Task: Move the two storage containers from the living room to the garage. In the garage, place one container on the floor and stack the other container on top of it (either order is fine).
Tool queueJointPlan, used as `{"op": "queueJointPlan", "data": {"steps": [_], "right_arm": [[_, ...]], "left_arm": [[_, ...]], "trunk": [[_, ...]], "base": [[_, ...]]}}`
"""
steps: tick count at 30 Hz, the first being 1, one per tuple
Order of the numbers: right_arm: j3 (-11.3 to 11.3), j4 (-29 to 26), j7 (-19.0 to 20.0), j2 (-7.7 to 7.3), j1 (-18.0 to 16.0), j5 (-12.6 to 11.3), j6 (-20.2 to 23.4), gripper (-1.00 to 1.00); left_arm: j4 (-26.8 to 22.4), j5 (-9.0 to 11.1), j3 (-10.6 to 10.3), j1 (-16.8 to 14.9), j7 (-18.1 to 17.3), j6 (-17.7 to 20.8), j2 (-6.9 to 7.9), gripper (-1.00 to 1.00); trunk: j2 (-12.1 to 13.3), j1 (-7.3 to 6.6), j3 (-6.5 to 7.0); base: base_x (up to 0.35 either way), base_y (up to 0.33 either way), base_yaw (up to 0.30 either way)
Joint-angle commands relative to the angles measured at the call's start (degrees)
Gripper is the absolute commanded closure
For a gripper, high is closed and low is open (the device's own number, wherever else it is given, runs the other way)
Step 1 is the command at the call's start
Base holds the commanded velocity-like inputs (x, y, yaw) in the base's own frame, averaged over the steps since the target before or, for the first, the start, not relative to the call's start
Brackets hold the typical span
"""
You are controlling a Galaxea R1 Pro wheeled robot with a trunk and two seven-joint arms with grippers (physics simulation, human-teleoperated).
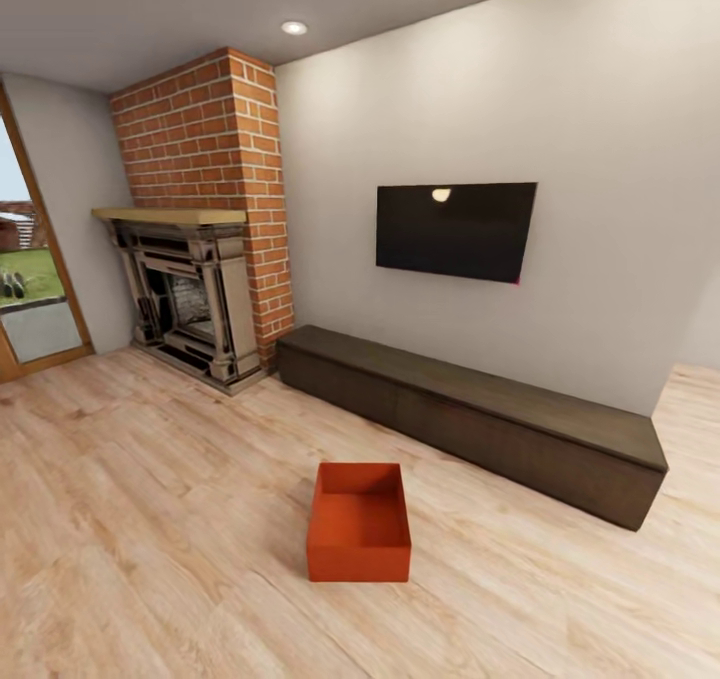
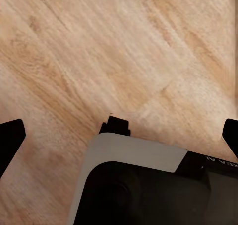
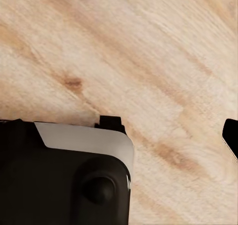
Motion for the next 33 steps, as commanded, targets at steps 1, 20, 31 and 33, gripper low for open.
{"op": "queueJointPlan", "data": {"steps": [1, 20, 31, 33], "right_arm": [[0.48, 0.17, -0.03, 0.02, -0.07, -0.56, -0.33, -1.0], [0.45, 0.17, -0.15, -0.07, -0.07, -0.68, -0.34, -1.0], [0.45, 0.17, -0.15, -0.07, -0.07, -0.66, -0.34, -1.0], [0.45, 0.17, -0.15, -0.07, -0.07, -0.66, -0.34, -1.0]], "left_arm": [[0.05, 0.05, 0.32, -0.04, 0.05, -0.18, -0.01, -1.0], [0.05, 0.05, 0.3, -0.04, 0.05, -0.18, 0.0, -1.0], [0.05, 0.05, 0.26, -0.04, 0.05, -0.24, -0.01, -1.0], [0.05, 0.05, 0.28, -0.04, 0.05, -0.24, -0.01, -1.0]], "trunk": [[-0.04, 0.03, -0.06], [-0.04, 0.03, -0.06], [-0.04, 0.03, -0.06], [-0.04, 0.03, -0.06]], "base": [[0.322, 0.0, 0.0], [0.322, 0.0, 0.0], [0.322, 0.0, 0.0], [0.322, 0.0, 0.0]]}}
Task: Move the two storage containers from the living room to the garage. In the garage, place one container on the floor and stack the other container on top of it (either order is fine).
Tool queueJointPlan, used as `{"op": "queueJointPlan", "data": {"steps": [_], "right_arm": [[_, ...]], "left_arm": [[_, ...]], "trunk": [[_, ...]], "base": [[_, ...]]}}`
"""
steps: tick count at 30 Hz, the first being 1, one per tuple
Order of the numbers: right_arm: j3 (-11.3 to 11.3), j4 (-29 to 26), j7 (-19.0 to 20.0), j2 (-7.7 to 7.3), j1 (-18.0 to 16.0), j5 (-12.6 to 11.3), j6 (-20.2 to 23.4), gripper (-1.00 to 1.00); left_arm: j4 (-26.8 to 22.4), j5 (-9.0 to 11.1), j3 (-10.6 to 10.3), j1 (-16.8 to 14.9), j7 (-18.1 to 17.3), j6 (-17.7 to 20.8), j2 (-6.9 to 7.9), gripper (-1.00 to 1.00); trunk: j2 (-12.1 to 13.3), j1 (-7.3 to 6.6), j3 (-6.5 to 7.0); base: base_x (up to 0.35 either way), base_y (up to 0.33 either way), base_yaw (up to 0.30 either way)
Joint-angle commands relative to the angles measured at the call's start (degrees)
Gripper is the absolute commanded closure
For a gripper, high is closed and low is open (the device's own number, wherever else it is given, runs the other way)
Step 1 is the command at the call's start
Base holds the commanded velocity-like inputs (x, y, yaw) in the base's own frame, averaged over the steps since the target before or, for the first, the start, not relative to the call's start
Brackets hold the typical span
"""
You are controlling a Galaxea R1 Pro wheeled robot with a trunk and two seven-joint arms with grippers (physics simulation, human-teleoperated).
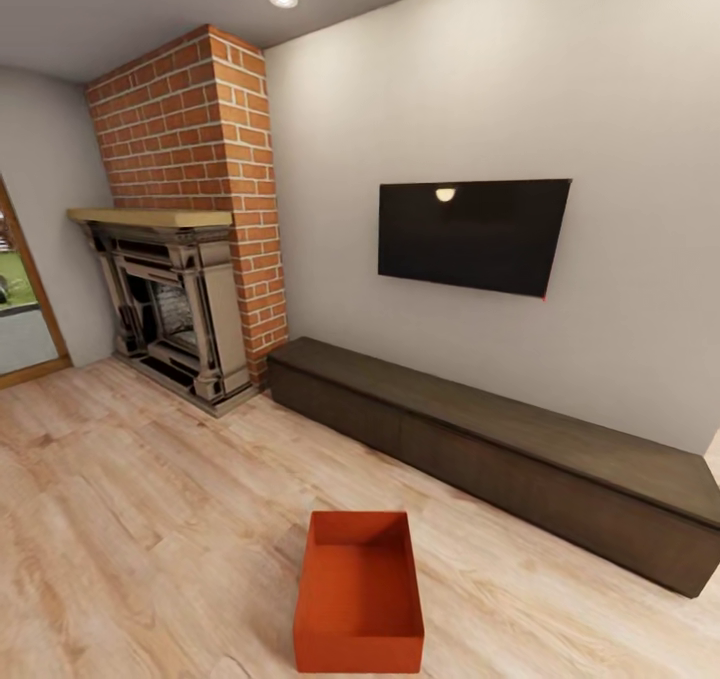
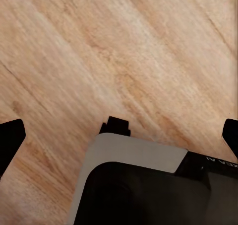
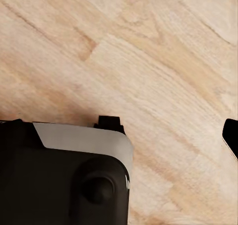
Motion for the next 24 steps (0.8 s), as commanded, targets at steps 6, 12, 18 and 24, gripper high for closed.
{"op": "queueJointPlan", "data": {"steps": [6, 12, 18, 24], "right_arm": [[0.49, 0.17, -0.04, 0.02, -0.07, -0.53, -0.33, -1.0], [0.49, 0.17, -0.08, -0.03, -0.07, -0.53, -0.39, -1.0], [0.49, 0.17, -0.12, -0.06, -0.07, -0.54, -0.41, -1.0], [0.49, 0.17, -0.1, -0.06, -0.07, -0.54, -0.41, -1.0]], "left_arm": [[0.05, 0.05, 0.3, -0.04, 0.05, -0.2, -0.01, -1.0], [0.05, 0.05, 0.29, -0.04, 0.05, -0.21, -0.01, -1.0], [0.05, 0.05, 0.3, -0.04, 0.05, -0.24, -0.01, -1.0], [0.05, 0.05, 0.32, -0.04, 0.05, -0.6, -0.01, -1.0]], "trunk": [[-0.04, 0.03, -0.06], [-0.04, 0.03, -0.06], [-0.04, 0.03, -0.06], [-0.04, 0.03, -0.06]], "base": [[0.322, 0.0, 0.0], [0.322, 0.0, 0.0], [0.322, 0.0, 0.0], [0.322, 0.0, 0.0]]}}
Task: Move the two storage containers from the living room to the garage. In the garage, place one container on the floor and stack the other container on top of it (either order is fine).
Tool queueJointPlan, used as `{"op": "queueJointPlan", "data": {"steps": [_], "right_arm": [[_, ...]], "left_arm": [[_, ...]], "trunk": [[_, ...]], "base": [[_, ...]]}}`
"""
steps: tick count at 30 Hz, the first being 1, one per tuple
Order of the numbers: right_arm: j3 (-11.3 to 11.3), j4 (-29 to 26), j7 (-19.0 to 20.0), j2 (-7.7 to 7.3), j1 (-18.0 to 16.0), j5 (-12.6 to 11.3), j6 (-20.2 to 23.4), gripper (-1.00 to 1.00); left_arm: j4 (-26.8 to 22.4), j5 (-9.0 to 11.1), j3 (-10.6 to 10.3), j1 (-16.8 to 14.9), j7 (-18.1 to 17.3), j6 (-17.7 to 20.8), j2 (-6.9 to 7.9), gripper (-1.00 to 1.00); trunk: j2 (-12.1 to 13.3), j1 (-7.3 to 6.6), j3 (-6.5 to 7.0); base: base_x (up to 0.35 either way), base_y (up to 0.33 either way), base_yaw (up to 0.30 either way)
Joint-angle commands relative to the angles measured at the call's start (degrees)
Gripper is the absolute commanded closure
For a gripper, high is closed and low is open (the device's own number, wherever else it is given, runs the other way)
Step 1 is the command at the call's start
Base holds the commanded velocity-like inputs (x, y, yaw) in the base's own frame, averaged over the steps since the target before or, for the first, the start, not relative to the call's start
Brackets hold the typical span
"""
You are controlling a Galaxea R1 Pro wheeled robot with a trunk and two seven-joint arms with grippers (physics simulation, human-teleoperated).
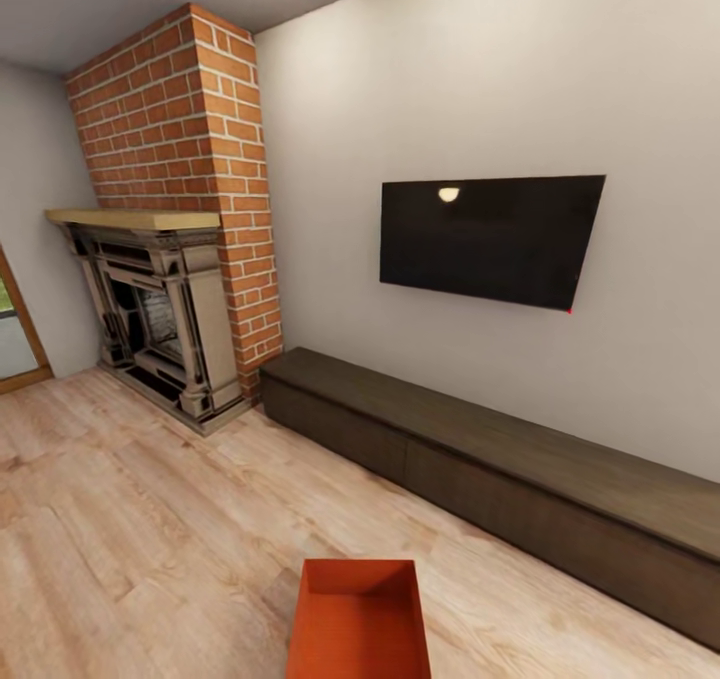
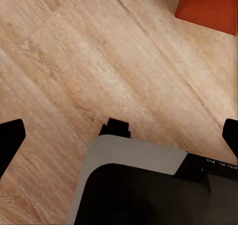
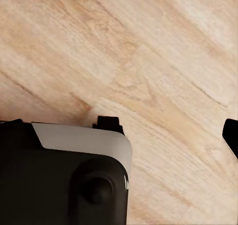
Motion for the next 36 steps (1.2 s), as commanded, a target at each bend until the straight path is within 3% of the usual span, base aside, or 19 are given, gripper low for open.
{"op": "queueJointPlan", "data": {"steps": [1, 10, 36], "right_arm": [[0.49, 0.17, -0.02, 0.02, -0.07, -0.54, -0.33, -1.0], [0.49, 0.17, 0.0, 0.02, -0.07, -0.53, -0.3, -1.0], [0.49, 0.17, 0.03, 0.1, -0.07, -0.6, -0.24, -1.0]], "left_arm": [[0.05, 0.05, 0.29, -0.04, 0.05, -0.23, -0.01, -1.0], [0.05, 0.05, 0.32, -0.04, 0.05, -0.38, 0.05, -1.0], [0.04, 0.05, 0.35, -0.04, 0.05, -0.5, -0.05, -1.0]], "trunk": [[-0.03, 0.03, -0.06], [-0.03, 0.03, -0.06], [-0.03, 0.03, -0.06]], "base": [[0.307, 0.0, 0.0], [0.175, 0.0, 0.0], [0.005, 0.0, -0.001]]}}
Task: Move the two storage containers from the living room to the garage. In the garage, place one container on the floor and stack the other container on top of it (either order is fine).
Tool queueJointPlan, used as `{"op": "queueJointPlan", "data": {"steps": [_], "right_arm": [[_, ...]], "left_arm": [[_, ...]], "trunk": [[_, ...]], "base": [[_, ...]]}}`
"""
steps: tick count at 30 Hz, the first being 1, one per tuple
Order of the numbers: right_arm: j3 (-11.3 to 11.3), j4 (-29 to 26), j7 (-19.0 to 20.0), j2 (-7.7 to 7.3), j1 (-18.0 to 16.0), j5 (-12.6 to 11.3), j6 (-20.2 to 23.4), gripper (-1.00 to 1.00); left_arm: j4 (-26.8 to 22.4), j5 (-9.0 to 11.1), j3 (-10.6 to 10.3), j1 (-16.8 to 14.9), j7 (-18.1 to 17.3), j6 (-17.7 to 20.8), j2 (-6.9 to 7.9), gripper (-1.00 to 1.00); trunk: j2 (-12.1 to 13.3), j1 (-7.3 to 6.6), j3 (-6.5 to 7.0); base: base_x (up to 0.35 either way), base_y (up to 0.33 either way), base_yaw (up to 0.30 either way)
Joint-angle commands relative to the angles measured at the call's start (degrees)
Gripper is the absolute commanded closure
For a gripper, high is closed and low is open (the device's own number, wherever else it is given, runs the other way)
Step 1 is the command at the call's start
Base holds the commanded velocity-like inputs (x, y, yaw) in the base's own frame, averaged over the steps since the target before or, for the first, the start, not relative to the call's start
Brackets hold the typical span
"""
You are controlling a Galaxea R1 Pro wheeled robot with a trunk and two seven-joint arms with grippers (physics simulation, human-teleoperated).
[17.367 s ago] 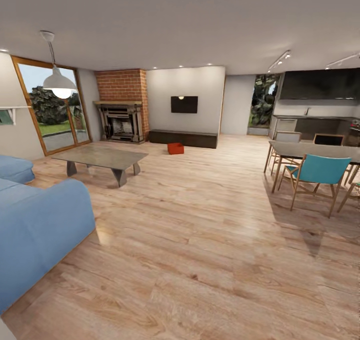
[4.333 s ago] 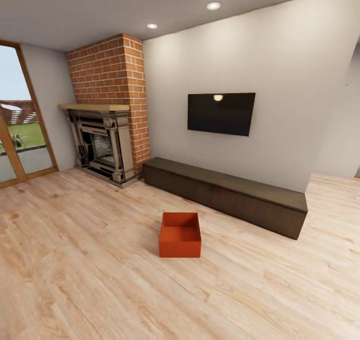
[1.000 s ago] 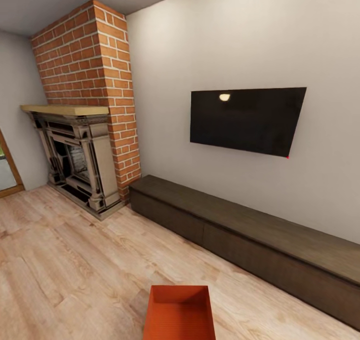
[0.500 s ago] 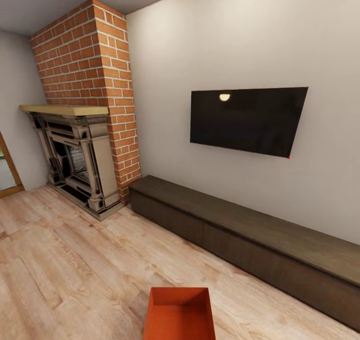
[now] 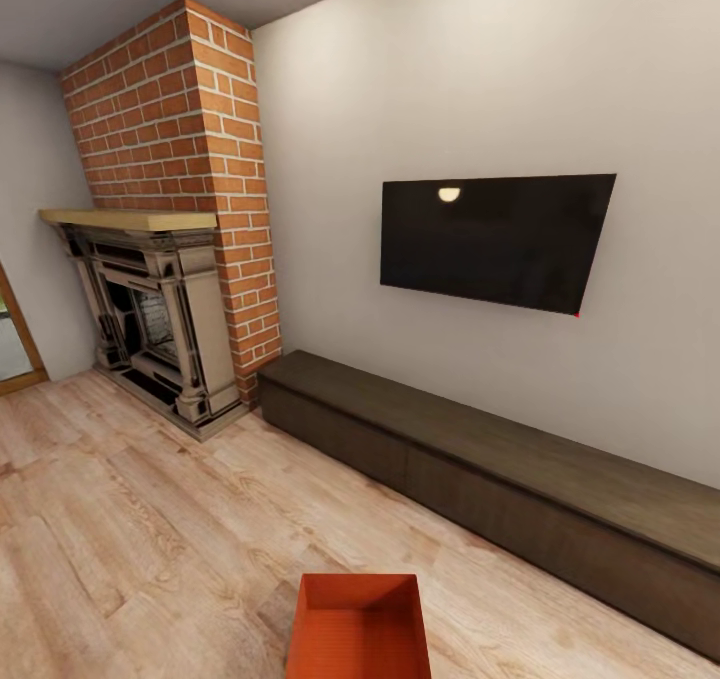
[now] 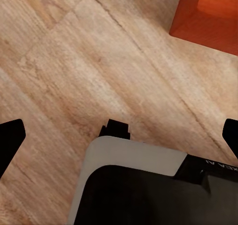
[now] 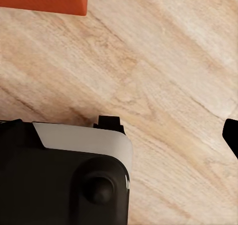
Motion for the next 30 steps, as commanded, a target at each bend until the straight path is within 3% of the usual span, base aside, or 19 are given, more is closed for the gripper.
{"op": "queueJointPlan", "data": {"steps": [1, 8, 30], "right_arm": [[0.44, 0.17, -0.03, 0.09, -0.07, -0.64, -0.33, -1.0], [0.4, 0.17, -0.03, 0.2, -0.07, -0.71, -0.33, -1.0], [0.47, 0.17, -0.03, 0.03, -0.07, -0.51, -0.33, -1.0]], "left_arm": [[-0.01, 0.03, 0.31, -0.04, 0.06, -0.18, 0.02, -1.0], [-0.03, 0.03, 0.31, -0.04, 0.09, -0.18, 0.04, -1.0], [0.05, 0.03, 0.31, -0.04, 0.06, -0.18, 0.04, -1.0]], "trunk": [[-0.04, 0.0, -0.06], [-0.04, 0.0, -0.06], [-0.04, 0.0, -0.06]], "base": [[0.0, 0.0, -0.167], [0.0, 0.0, -0.125], [0.0, 0.052, -0.004]]}}
